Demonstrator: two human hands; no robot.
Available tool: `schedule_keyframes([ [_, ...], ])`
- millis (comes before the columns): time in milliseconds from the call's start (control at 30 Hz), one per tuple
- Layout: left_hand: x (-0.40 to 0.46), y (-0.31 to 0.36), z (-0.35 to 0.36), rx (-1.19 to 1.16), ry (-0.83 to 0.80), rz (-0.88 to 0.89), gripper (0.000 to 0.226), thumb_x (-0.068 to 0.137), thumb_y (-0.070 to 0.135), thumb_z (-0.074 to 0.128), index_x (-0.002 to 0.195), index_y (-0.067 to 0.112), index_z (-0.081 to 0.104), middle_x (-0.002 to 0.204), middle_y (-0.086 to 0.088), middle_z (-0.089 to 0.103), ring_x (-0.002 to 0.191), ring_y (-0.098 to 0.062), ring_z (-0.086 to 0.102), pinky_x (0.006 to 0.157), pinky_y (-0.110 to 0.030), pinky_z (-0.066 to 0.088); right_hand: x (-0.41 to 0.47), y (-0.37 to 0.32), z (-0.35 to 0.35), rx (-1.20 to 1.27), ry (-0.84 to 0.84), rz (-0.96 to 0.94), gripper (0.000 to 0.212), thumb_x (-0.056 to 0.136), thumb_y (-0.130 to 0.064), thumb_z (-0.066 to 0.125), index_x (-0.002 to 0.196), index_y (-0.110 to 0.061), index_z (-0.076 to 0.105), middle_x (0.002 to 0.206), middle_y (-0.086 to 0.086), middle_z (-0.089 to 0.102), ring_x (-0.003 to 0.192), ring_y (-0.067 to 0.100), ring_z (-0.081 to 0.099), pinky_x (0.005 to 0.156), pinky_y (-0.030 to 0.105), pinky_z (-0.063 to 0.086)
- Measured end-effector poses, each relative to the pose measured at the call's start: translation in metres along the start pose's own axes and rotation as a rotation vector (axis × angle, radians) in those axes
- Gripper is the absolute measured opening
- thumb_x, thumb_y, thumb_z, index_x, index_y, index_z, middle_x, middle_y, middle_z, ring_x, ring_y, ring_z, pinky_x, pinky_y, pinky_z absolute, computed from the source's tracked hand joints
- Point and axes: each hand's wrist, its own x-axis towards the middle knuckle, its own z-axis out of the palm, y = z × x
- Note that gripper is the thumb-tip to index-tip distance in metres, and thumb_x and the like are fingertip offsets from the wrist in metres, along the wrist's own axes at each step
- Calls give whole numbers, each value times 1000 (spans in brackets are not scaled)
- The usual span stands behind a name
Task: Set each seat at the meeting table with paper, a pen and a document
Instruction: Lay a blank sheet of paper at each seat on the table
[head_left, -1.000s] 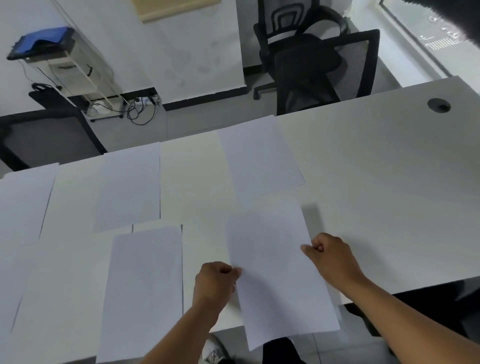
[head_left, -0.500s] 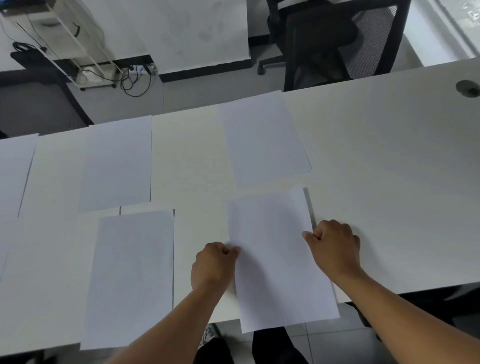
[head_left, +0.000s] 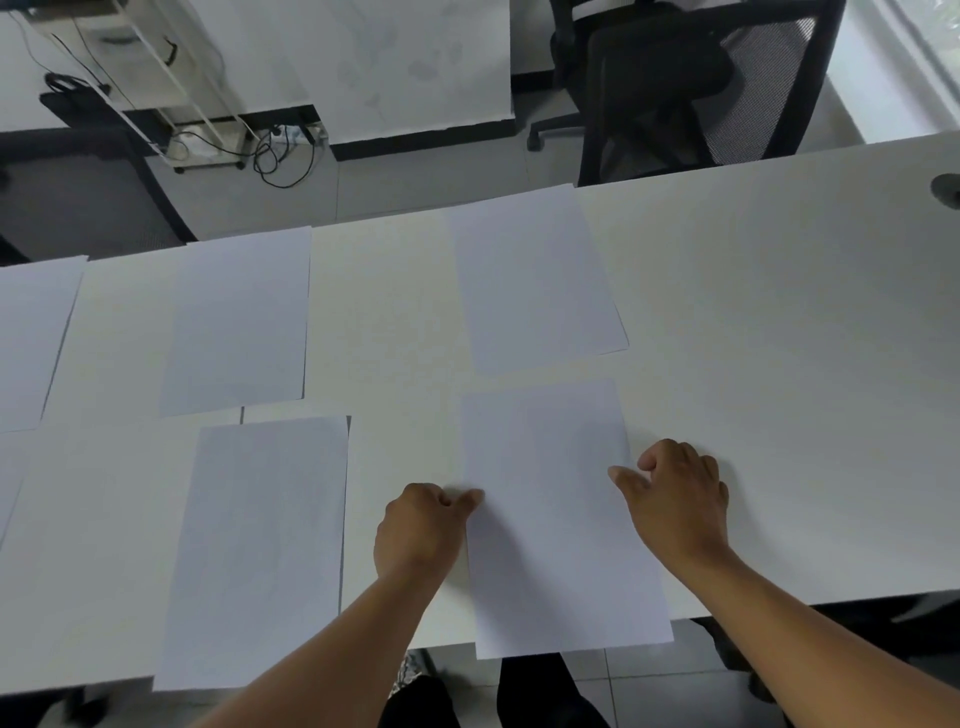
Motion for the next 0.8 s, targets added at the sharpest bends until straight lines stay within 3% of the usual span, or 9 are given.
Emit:
schedule_keyframes([
  [167, -6, -5, -6, -89, -31, -8, 53, 92, 66, 71, 76, 15, 66, 76, -5, 77, 78, -32, 75, 67, -35, 53, -1, -6, -6, 22, -5, 28, 34, 97, -49, 65, 84, -20, 56, 91, -6, 59, 96, 23, 49, 87, 42, 44],
  [267, -15, -9, -20, -71, 2, 6, 56, 100, 63, 63, 79, 11, 61, 76, -7, 76, 73, -30, 73, 64, -33, 48, -8, -7, -9, 14, 47, -26, 31, 100, -50, 56, 90, -21, 60, 96, -5, 61, 99, 24, 52, 91, 44, 44],
  [400, -40, -22, -62, -31, 148, 30, 46, 108, 59, 51, 83, 22, 60, 80, 6, 68, 72, -13, 62, 63, -30, 44, -19, -38, -10, -48, 69, -261, 25, 99, -43, 62, 100, -18, 68, 104, 0, 63, 102, 27, 54, 91, 46, 45],
  [500, -60, -46, -104, -37, 280, 19, 38, 108, 53, 51, 84, 24, 57, 84, 8, 66, 72, -9, 58, 63, -30, 42, -28, -90, -6, -87, 28, -467, 27, 98, -44, 64, 104, -18, 70, 109, 0, 66, 107, 29, 58, 94, 47, 44],
  [600, -82, -78, -148, -38, 400, 25, 30, 109, 54, 51, 102, 28, 64, 107, 12, 67, 86, -8, 62, 75, -29, 46, -51, -156, -12, -58, -4, -648, 32, 100, -47, 62, 111, -19, 71, 115, -2, 67, 111, 27, 61, 96, 46, 45],
  [700, -99, -106, -188, -43, 518, 22, 33, 109, 54, 53, 124, 27, 67, 127, 10, 63, 94, -9, 60, 82, -29, 46, -81, -209, -21, -60, -4, -808, 49, 100, -58, 47, 117, -19, 72, 119, -4, 68, 112, 24, 62, 95, 43, 48],
  [800, -119, -136, -233, -86, 630, 30, 31, 107, 51, 55, 125, 28, 66, 130, 9, 61, 94, -10, 63, 83, -33, 53, -121, -257, -38, -98, -33, -928, 67, 97, -67, 28, 128, -23, 69, 130, -9, 65, 121, 19, 58, 103, 39, 44],
])
